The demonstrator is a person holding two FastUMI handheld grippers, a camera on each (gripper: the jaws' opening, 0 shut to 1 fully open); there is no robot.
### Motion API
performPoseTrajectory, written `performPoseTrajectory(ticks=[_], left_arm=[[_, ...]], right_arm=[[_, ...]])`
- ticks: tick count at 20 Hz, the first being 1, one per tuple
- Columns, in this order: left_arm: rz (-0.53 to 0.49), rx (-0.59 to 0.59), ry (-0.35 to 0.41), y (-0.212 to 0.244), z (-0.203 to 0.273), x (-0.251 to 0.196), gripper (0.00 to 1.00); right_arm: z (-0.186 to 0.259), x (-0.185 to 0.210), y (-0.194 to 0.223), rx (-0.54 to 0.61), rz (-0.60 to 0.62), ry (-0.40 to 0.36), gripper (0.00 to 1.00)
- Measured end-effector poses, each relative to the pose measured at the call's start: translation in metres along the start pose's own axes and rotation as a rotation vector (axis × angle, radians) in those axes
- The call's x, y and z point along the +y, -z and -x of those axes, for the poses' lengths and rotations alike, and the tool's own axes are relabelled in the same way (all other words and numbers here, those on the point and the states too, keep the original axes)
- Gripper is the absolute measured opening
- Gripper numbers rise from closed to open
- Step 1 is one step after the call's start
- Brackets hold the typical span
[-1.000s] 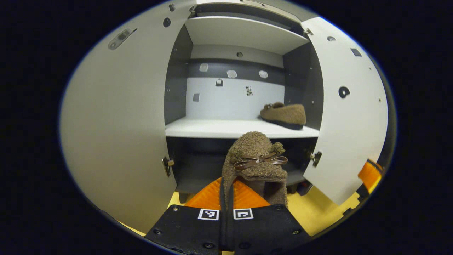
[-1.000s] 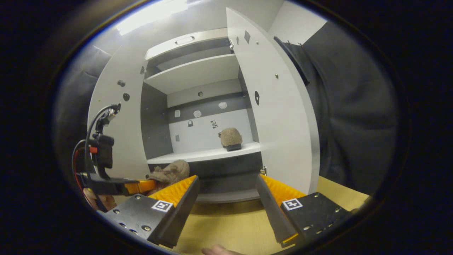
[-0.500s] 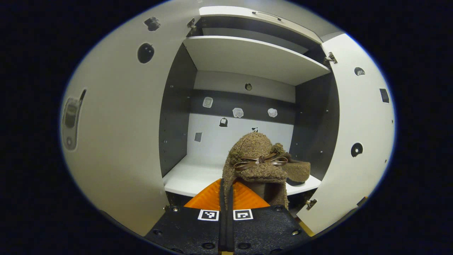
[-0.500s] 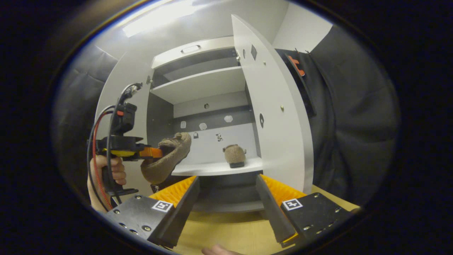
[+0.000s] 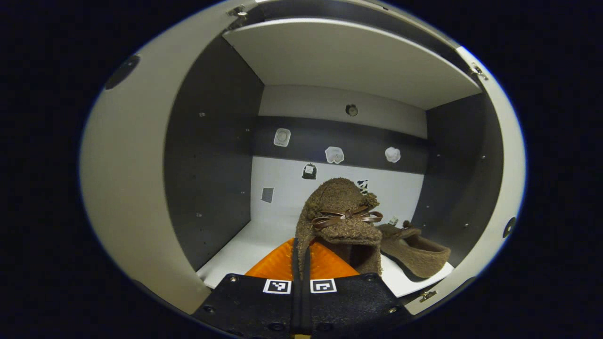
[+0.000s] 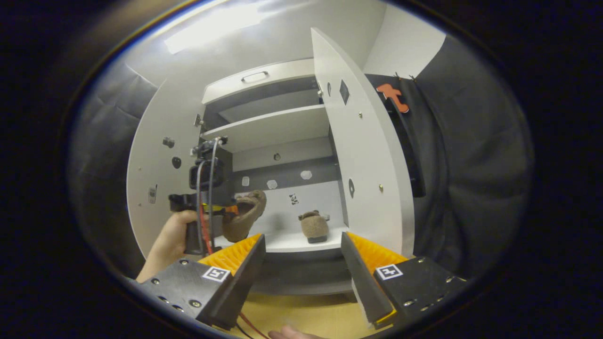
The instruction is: Grab one shoe with the right hand and put it into the shoe cabinet, grab the other shoe with the left hand and put it into the shoe cabinet; then close the right door with the right hand and the left door with the left hand.
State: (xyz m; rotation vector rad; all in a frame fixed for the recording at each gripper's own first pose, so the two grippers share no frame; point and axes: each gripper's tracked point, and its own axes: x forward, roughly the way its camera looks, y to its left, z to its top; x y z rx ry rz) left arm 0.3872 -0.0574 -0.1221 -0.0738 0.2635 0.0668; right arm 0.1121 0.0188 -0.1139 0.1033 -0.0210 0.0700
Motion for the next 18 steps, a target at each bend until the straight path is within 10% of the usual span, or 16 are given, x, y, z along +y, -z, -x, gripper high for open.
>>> performPoseTrajectory(ticks=[11,14,18], left_arm=[[0.019,0.075,-0.011,0.023,-0.066,0.0,0.14],[0.017,0.083,-0.011,0.015,-0.052,0.006,0.58],[0.057,0.063,0.032,0.007,-0.008,0.005,0.59]], right_arm=[[0.011,-0.001,0.009,-0.035,0.028,0.005,0.96],[0.016,-0.004,0.009,-0.032,-0.001,0.007,0.96],[0.027,-0.014,0.006,-0.024,-0.03,0.025,0.96]])
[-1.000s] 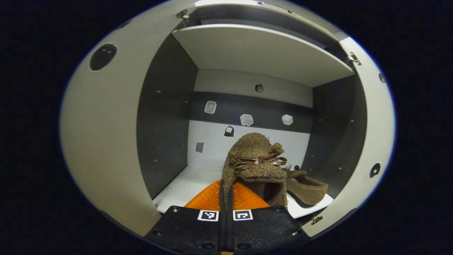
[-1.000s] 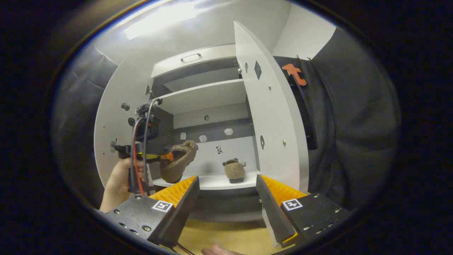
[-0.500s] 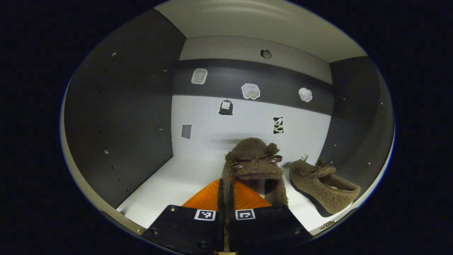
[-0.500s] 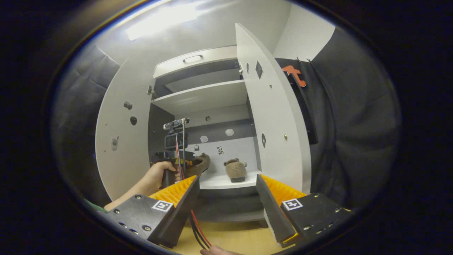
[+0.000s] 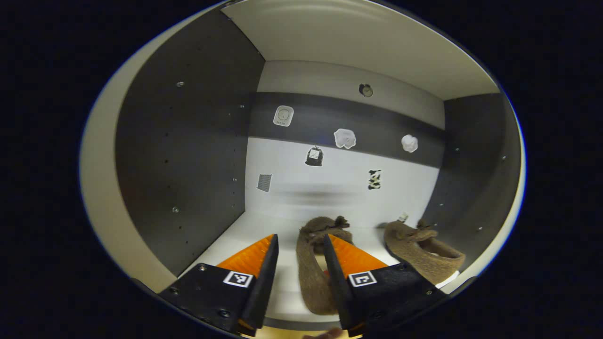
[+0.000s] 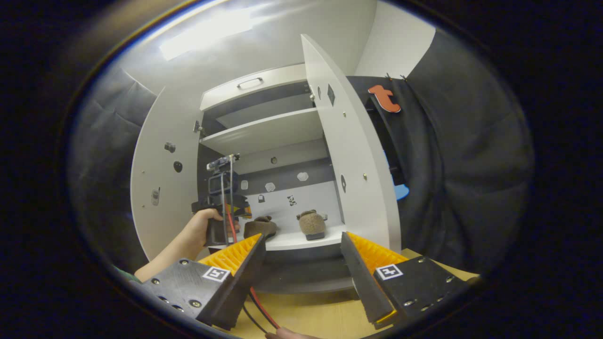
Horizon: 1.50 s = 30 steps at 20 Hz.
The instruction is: Grab one shoe with the right hand and put it into the shoe cabinet, grab the other shoe with the left hand and put it into the shoe cabinet; then close the right door with the right hand and the left door with the left hand.
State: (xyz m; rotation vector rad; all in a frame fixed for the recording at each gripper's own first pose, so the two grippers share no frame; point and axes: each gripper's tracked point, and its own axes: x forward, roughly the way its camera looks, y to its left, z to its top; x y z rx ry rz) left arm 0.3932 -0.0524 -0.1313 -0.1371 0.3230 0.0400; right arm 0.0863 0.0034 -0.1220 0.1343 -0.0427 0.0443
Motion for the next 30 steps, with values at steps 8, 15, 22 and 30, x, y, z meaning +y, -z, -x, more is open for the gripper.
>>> performPoseTrajectory(ticks=[8,15,22,30], left_arm=[[-0.08,-0.075,0.128,0.022,0.136,-0.007,0.97],[-0.121,-0.152,0.191,0.04,0.262,0.002,0.99],[-0.121,-0.225,0.211,0.035,0.346,0.025,0.96],[-0.148,-0.285,0.234,0.05,0.399,0.024,0.96]], right_arm=[[0.052,-0.009,-0.021,-0.045,0.101,0.053,0.96],[0.105,0.005,-0.028,-0.037,0.163,0.047,0.94],[0.106,-0.046,-0.08,-0.029,0.231,0.053,0.94],[0.061,-0.186,-0.133,0.017,0.302,0.059,0.95]])
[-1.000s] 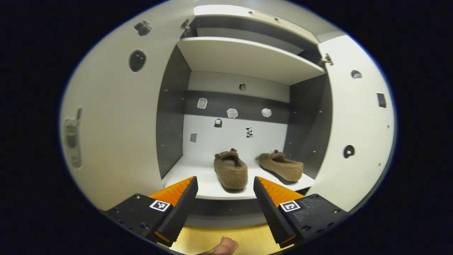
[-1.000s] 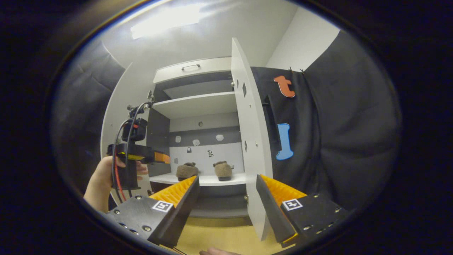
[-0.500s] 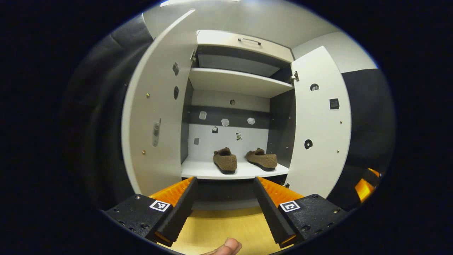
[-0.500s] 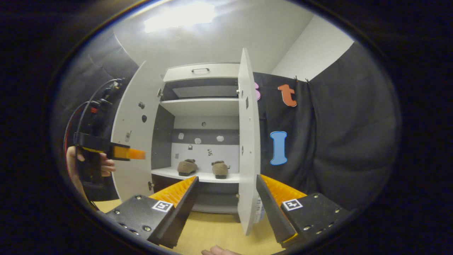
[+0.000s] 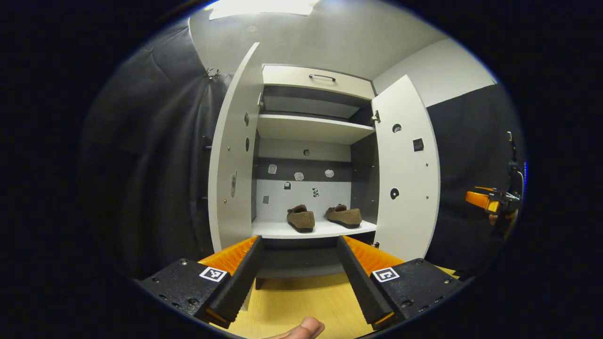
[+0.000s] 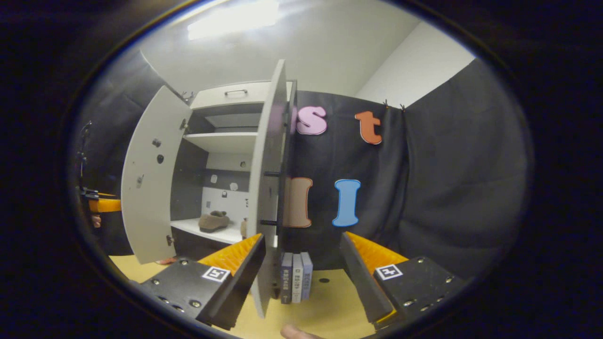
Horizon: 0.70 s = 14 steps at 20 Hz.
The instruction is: Grab one shoe with the right hand and put it into the shoe cabinet, grab the other shoe with the left hand and put it into the shoe cabinet; then close the right door with the right hand and the left door with the left hand.
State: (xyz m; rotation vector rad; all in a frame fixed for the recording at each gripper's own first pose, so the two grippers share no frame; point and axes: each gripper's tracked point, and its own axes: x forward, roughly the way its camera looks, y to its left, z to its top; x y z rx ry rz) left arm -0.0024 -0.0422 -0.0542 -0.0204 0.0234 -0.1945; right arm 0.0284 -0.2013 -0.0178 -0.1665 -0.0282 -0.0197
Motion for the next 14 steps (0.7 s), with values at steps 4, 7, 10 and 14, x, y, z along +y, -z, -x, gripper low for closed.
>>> performPoseTrajectory(ticks=[4,7,10,14], left_arm=[[0.012,-0.03,-0.014,-0.002,0.021,0.0,0.96],[-0.003,-0.046,-0.042,0.002,0.038,0.005,0.96],[0.002,-0.052,-0.015,-0.001,0.051,-0.003,0.99],[0.005,-0.069,-0.003,-0.004,0.06,-0.004,0.96]], right_arm=[[-0.027,-0.064,0.01,0.08,-0.003,-0.016,0.97],[-0.056,-0.096,0.005,0.079,-0.067,-0.021,0.96],[-0.09,-0.108,0.015,0.129,-0.084,-0.003,0.97],[-0.128,-0.075,0.009,0.146,-0.108,-0.054,0.97]])
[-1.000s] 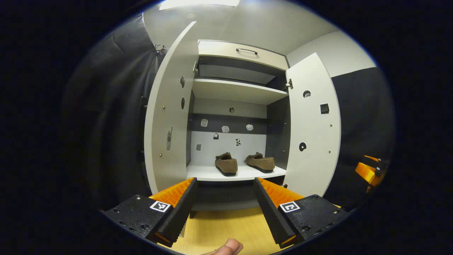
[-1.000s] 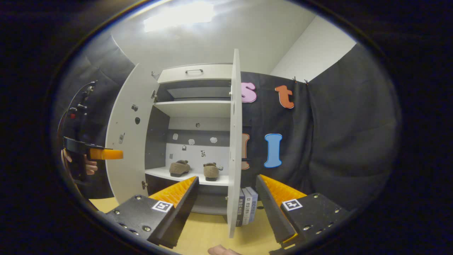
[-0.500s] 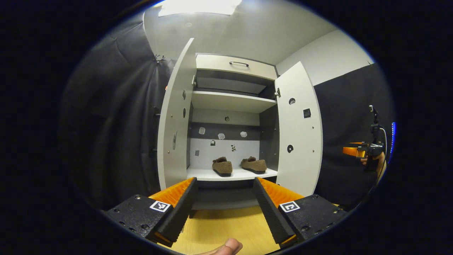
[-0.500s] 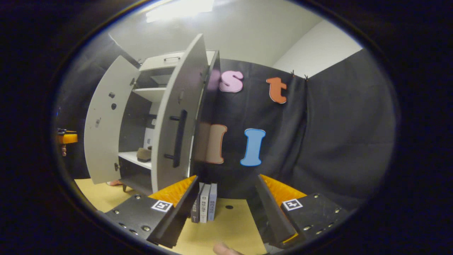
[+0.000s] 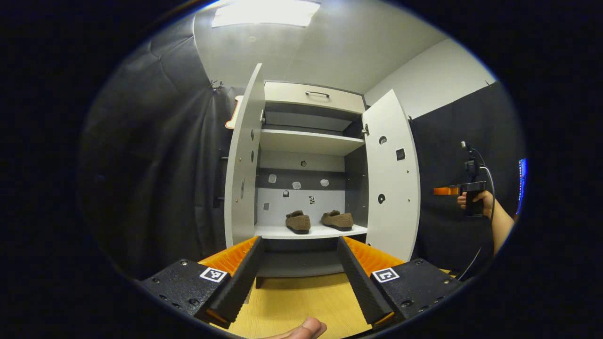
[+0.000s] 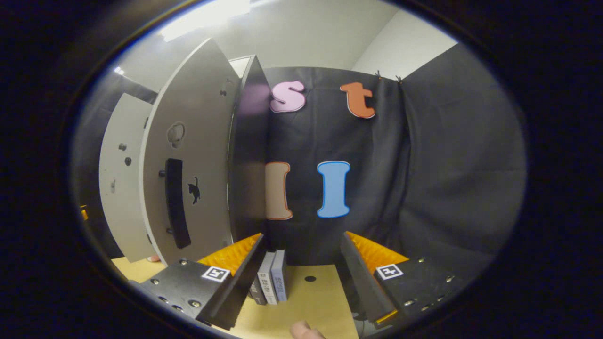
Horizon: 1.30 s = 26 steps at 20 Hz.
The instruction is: Grab one shoe with the right hand and put it into the shoe cabinet, grab the other shoe with the left hand and put it into the shoe cabinet; then close the right door with the right hand and the left door with the left hand.
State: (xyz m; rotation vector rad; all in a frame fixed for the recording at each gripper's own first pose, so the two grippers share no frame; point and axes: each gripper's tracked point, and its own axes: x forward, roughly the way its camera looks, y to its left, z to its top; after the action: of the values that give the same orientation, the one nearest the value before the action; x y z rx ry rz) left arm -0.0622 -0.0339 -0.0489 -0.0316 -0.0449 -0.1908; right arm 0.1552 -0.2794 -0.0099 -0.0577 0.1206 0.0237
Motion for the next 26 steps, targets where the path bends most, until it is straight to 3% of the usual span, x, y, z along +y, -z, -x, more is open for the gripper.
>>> performPoseTrajectory(ticks=[3,6,7,8,10,11,12,13,17,18,22,26], left_arm=[[0.023,0.03,0.011,0.011,0.002,0.004,0.96],[0.04,0.054,0.035,0.019,0.003,0.006,0.93],[0.039,0.06,0.035,0.022,0.003,0.009,0.96],[0.042,0.067,0.033,0.023,0.002,0.012,0.93],[0.047,0.072,0.027,0.024,0.008,0.016,0.96],[0.049,0.07,0.022,0.024,0.01,0.018,0.96],[0.053,0.069,0.018,0.023,0.01,0.021,0.92],[0.058,0.069,0.013,0.025,0.009,0.024,0.96],[0.079,0.085,-0.009,0.031,0.001,0.037,0.92],[0.079,0.089,-0.013,0.033,-0.001,0.04,0.96],[0.084,0.108,-0.028,0.042,-0.01,0.052,0.96],[0.108,0.113,-0.038,0.047,-0.016,0.063,0.96]], right_arm=[[-0.019,0.032,-0.005,0.019,0.012,-0.031,0.95],[-0.026,0.085,-0.016,0.004,0.024,-0.11,0.97],[-0.029,0.097,-0.016,0.013,0.041,-0.116,0.96],[-0.03,0.106,-0.014,0.033,0.051,-0.109,0.96],[-0.033,0.127,-0.015,0.032,0.043,-0.136,0.89],[-0.03,0.136,-0.018,0.035,0.044,-0.149,0.9],[-0.03,0.144,-0.019,0.031,0.048,-0.155,0.88],[-0.028,0.151,-0.02,0.027,0.046,-0.153,0.88],[-0.031,0.173,-0.021,0.021,0.02,-0.171,0.88],[-0.032,0.174,-0.022,0.015,0.01,-0.16,0.88],[-0.035,0.191,-0.028,-0.011,0.011,-0.104,0.9],[-0.045,0.242,-0.02,-0.002,0.019,-0.171,0.91]])
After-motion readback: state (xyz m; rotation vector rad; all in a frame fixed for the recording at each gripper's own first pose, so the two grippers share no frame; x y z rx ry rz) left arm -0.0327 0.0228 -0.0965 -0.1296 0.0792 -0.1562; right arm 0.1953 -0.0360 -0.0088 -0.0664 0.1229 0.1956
